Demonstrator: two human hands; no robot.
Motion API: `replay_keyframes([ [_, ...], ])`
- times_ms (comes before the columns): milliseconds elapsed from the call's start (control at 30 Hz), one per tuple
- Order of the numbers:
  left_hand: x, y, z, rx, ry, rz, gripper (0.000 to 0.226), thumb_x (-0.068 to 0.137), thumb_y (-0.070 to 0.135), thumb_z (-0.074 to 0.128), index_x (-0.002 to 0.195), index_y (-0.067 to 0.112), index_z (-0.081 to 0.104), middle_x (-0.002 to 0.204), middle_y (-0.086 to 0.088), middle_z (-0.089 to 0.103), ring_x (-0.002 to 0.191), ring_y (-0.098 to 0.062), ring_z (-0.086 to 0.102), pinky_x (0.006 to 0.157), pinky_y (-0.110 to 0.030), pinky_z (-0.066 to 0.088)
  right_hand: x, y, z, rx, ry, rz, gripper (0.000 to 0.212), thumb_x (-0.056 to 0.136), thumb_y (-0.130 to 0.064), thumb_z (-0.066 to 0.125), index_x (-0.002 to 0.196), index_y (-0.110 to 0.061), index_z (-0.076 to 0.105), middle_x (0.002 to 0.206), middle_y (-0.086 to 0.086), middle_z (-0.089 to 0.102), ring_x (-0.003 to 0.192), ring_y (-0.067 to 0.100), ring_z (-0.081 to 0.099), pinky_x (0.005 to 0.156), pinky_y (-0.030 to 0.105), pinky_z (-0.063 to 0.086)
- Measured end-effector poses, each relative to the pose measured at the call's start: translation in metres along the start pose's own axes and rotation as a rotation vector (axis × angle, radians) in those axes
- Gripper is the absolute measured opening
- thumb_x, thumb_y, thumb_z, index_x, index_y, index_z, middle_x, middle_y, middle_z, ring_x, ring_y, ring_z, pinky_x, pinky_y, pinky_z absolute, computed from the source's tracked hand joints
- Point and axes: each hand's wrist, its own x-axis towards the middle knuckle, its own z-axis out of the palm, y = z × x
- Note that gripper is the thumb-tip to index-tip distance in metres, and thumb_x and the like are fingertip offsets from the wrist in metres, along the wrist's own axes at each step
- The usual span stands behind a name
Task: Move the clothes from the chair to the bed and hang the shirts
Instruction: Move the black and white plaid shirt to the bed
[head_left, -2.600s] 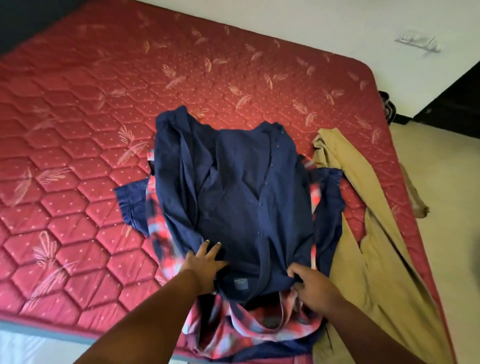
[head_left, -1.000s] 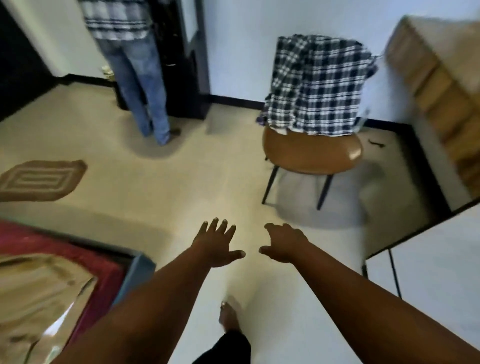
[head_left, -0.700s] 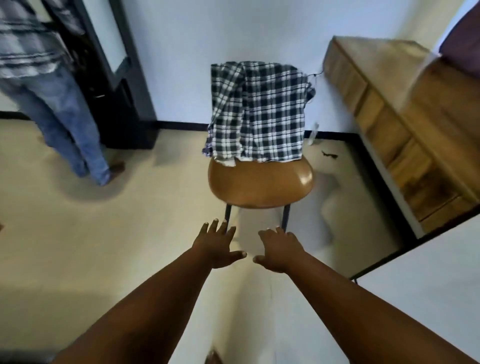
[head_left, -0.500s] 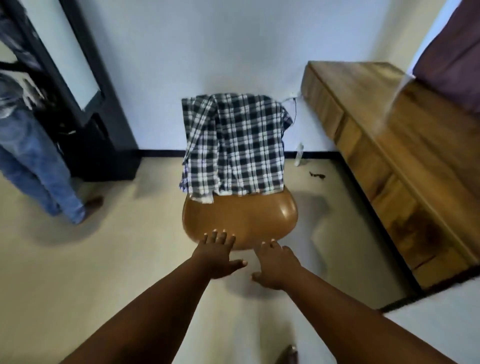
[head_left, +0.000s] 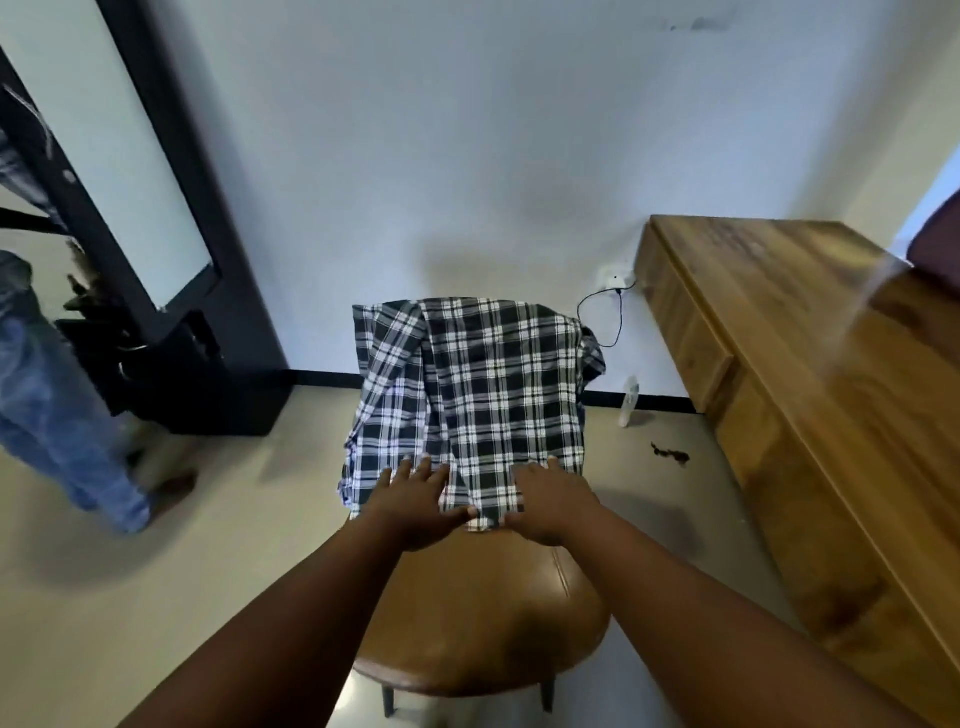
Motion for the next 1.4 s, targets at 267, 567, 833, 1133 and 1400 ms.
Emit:
replay_keyframes([
  [267,0.155,-0.047,-0.065,-0.046,0.027,0.037,0.086,0.091,0.074,0.026,0.156,0.023,0.005,0.164,-0.008,-0.001,0.15,-0.031,-0.005,0.12,-0.051,0.0,0.129,0.02,-0.055,0.047,0.004,0.089,0.074,0.092,-0.05,0.056,0.152,-0.021,0.024,0.158,0.004,0.029,0.148,0.033,0.014,0.115,0.052,0.024],
  [567,0.292,-0.094,-0.151,-0.092,0.252,0.039,0.079,0.092,0.07,0.029,0.153,0.021,0.024,0.161,-0.01,0.019,0.149,-0.036,0.009,0.118,-0.053,0.014,0.245,0.054,-0.111,0.186,0.121,0.245,0.064,0.092,-0.057,0.051,0.144,-0.021,0.039,0.147,0.008,0.045,0.14,0.034,0.034,0.106,0.051,0.036],
  [833,0.369,-0.138,-0.183,-0.244,0.236,-0.307,0.076,0.093,0.07,0.026,0.131,0.01,0.051,0.135,-0.017,0.051,0.126,-0.037,0.044,0.103,-0.046,0.037,0.341,0.086,-0.158,0.261,0.413,0.349,0.04,0.098,-0.051,0.04,0.098,-0.017,0.062,0.101,0.005,0.066,0.099,0.03,0.057,0.085,0.041,0.046],
  [1133,0.428,-0.145,-0.18,-0.596,-0.295,-0.407,0.026,0.099,0.015,0.041,0.074,0.012,0.048,0.075,-0.006,0.045,0.063,-0.019,0.039,0.07,-0.03,0.035,0.438,0.117,-0.164,0.319,-0.147,0.534,0.022,0.086,-0.026,0.051,0.092,-0.008,0.062,0.097,0.011,0.064,0.087,0.028,0.06,0.08,0.035,0.047],
  [1400,0.442,-0.147,-0.181,-0.552,-0.407,-0.446,0.031,0.092,0.013,0.035,0.109,-0.002,0.056,0.106,-0.023,0.063,0.084,-0.033,0.061,0.087,-0.039,0.049,0.469,0.133,-0.162,0.259,-0.586,0.484,0.04,0.101,-0.019,0.046,0.133,0.004,0.052,0.137,0.022,0.051,0.124,0.037,0.052,0.105,0.043,0.042],
])
